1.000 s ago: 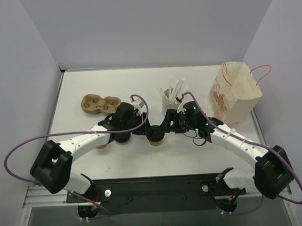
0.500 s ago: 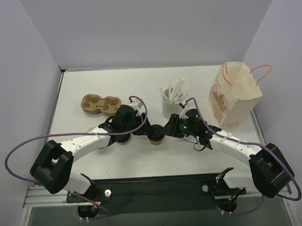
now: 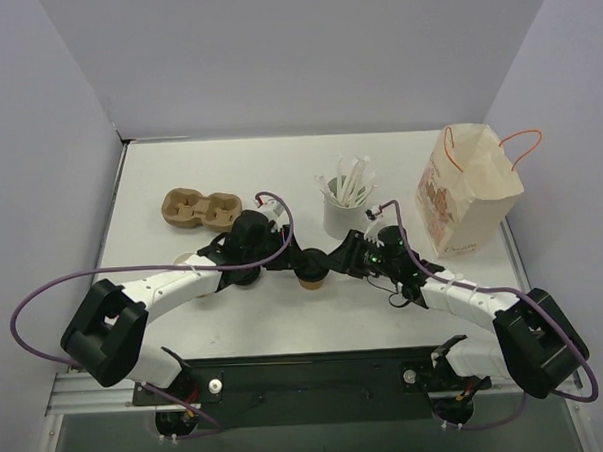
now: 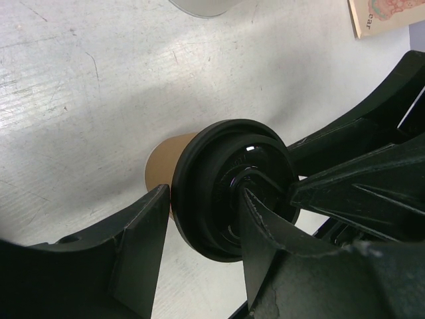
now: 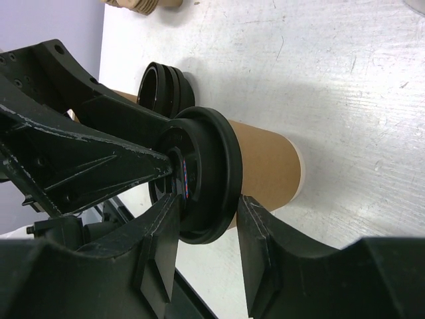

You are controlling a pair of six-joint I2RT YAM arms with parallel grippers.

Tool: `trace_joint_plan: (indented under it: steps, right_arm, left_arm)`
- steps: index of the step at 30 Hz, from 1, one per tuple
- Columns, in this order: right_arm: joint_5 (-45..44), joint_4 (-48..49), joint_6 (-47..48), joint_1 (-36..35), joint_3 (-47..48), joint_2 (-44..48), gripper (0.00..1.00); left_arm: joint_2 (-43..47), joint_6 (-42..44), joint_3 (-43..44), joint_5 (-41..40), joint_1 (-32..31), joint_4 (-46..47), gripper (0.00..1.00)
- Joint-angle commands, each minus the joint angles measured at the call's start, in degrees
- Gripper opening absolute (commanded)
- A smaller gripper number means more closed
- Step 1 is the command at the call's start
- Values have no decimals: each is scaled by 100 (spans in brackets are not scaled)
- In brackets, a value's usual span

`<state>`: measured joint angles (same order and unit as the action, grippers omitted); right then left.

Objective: Pack the takeout coffee

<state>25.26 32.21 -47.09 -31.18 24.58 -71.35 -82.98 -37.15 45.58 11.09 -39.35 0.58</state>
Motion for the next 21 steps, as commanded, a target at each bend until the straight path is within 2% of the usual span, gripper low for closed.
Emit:
trace_joint_plan:
  steps: [1, 11, 21]
  right_arm:
    - [-434, -883, 359, 59, -559, -396, 32]
    - [-469, -356, 156, 59, -1095, -792, 31]
    - [-443, -171, 174, 59, -1175, -890, 29]
  left_arm:
    - [-385, 190, -120, -837, 33, -901, 54]
    - [-386, 138, -181, -845, 33, -972, 54]
    - [-333, 102, -234, -881, 33, -990, 54]
